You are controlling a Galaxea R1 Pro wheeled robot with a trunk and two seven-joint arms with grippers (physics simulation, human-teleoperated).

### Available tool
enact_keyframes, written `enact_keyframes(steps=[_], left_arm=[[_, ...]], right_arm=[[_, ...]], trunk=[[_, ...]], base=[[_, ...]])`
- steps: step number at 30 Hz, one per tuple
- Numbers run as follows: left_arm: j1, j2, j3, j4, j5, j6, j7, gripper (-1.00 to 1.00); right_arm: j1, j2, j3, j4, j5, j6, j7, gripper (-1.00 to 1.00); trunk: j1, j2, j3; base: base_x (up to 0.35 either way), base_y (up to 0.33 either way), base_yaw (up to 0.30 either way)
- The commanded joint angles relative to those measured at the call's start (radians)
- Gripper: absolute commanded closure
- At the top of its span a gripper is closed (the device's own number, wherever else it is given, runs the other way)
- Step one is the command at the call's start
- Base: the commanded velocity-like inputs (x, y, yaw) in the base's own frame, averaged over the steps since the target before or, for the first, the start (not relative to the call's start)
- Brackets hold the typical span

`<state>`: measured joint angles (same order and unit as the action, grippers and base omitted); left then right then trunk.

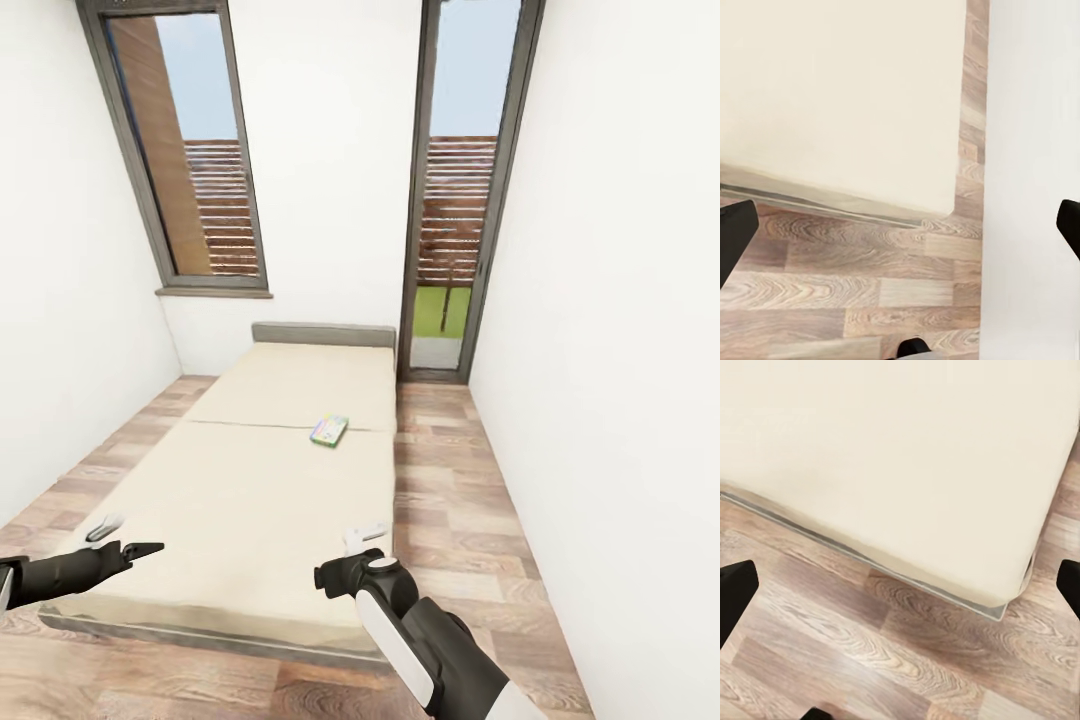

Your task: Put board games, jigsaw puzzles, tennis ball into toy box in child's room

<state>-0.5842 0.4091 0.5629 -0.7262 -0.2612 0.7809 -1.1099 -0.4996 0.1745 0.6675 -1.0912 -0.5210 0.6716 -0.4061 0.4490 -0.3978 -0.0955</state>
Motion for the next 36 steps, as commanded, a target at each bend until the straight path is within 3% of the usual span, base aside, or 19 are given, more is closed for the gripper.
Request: enact_keyframes(steps=[1, 20, 36], left_arm=[[-0.002, -0.001, 0.005, -0.001, -0.01, 0.008, -0.009, -1.0], [-0.002, -0.001, 0.005, -0.001, -0.01, 0.008, -0.009, -1.0], [-0.002, -0.002, 0.004, -0.001, -0.01, 0.008, -0.01, -1.0]], right_arm=[[-0.001, 0.0, 0.001, -0.001, -0.01, 0.002, -0.01, -1.0], [-0.001, 0.0, 0.002, 0.001, -0.01, 0.002, -0.01, -1.0], [-0.001, 0.0, 0.002, 0.001, -0.011, 0.002, -0.01, -1.0]], trunk=[[0.001, -0.002, -0.002], [0.001, -0.002, -0.002], [0.001, -0.002, -0.002]], base=[[0.193, -0.23, 0.293], [0.186, -0.211, 0.293], [0.014, -0.022, 0.293]])
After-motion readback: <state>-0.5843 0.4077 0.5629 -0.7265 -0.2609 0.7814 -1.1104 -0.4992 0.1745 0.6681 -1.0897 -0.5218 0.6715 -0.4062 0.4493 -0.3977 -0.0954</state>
